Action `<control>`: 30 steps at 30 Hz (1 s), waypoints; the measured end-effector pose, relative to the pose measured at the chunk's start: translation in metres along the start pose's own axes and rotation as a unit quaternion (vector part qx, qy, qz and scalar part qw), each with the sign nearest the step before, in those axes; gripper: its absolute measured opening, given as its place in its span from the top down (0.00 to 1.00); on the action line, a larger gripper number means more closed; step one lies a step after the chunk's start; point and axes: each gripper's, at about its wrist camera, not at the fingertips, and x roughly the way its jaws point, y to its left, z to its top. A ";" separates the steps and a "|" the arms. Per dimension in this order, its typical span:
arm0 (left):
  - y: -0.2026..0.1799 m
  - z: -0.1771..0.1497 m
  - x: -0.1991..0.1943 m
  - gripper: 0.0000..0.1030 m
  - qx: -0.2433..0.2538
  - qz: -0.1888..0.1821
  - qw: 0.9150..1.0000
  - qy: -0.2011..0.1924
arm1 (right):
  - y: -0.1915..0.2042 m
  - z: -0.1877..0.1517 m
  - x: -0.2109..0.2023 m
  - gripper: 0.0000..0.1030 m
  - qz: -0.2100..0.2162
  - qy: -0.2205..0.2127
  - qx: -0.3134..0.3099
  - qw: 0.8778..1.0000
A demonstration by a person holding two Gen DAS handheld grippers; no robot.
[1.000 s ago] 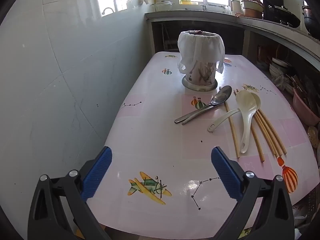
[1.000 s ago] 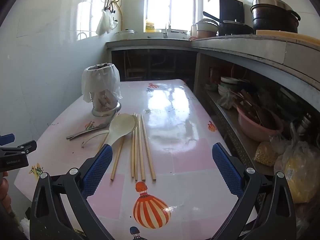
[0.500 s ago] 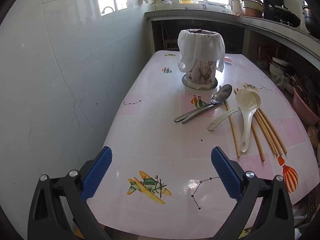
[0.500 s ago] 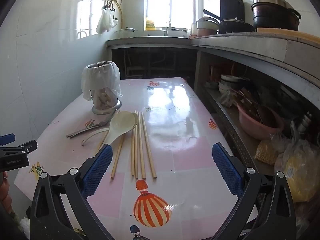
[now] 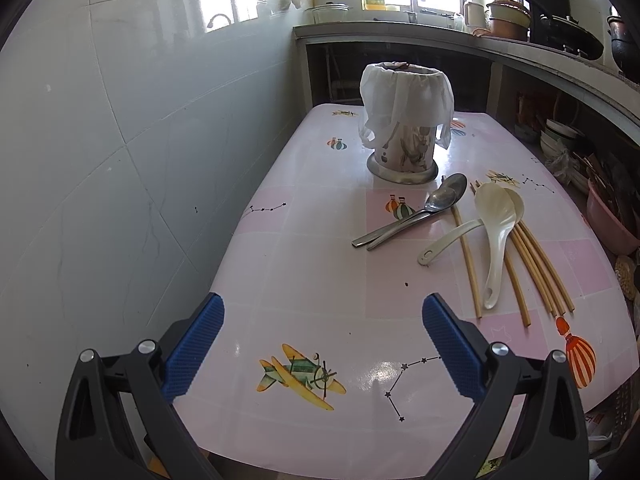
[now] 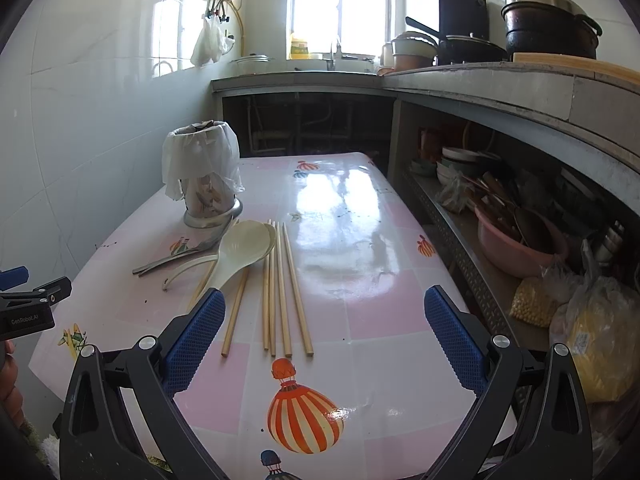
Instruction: Organize utensils
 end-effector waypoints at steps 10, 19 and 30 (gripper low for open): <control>0.001 0.001 -0.001 0.05 -0.001 0.002 1.000 -0.002 | 0.000 -0.001 0.000 0.08 0.001 0.000 0.001 1.000; 0.002 0.002 -0.001 0.05 -0.001 0.003 1.000 -0.001 | 0.001 -0.001 0.003 0.08 0.004 0.005 0.006 1.000; 0.002 0.002 -0.001 0.05 -0.001 0.004 1.000 -0.001 | 0.002 -0.002 0.004 0.08 0.008 0.010 0.008 1.000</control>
